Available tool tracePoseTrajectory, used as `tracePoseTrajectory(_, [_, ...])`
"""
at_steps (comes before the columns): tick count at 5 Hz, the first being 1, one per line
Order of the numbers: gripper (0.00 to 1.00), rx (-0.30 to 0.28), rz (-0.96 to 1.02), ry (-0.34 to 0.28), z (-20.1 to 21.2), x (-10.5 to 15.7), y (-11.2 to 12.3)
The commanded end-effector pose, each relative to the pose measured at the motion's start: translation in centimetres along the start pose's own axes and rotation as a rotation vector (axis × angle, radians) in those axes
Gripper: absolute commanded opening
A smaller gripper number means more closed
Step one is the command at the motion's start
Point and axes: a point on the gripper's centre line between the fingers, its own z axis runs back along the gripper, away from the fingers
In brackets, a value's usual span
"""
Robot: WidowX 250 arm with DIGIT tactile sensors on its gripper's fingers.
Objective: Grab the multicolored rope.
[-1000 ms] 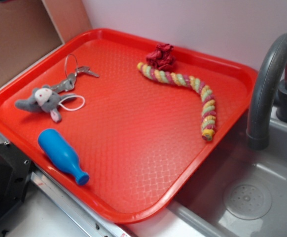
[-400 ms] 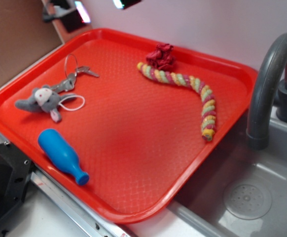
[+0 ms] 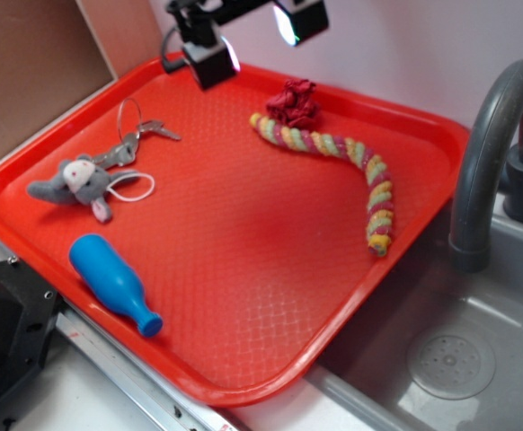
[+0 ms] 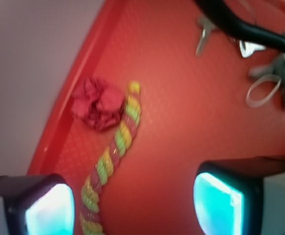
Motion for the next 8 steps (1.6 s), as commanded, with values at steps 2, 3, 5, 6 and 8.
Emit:
tracePoseTrajectory(2, [1.0,-0.081,0.025,0.209,-4.6,1.0,-4.7])
tracePoseTrajectory(3, [1.0,-0.066,-0.002,0.218,-6.2,0.8,-5.0])
tracePoseTrajectory(5, [0.78,-0.019,-0.02,0.242,-7.9,2.3,-5.1])
tracePoseTrajectory(6, [0.0,-0.02,-0.022,0.244,-7.9,3.3,-5.3])
tracePoseTrajectory(8, [0.0,-0.042,-0.099,0.289,-6.8,3.6,-4.1])
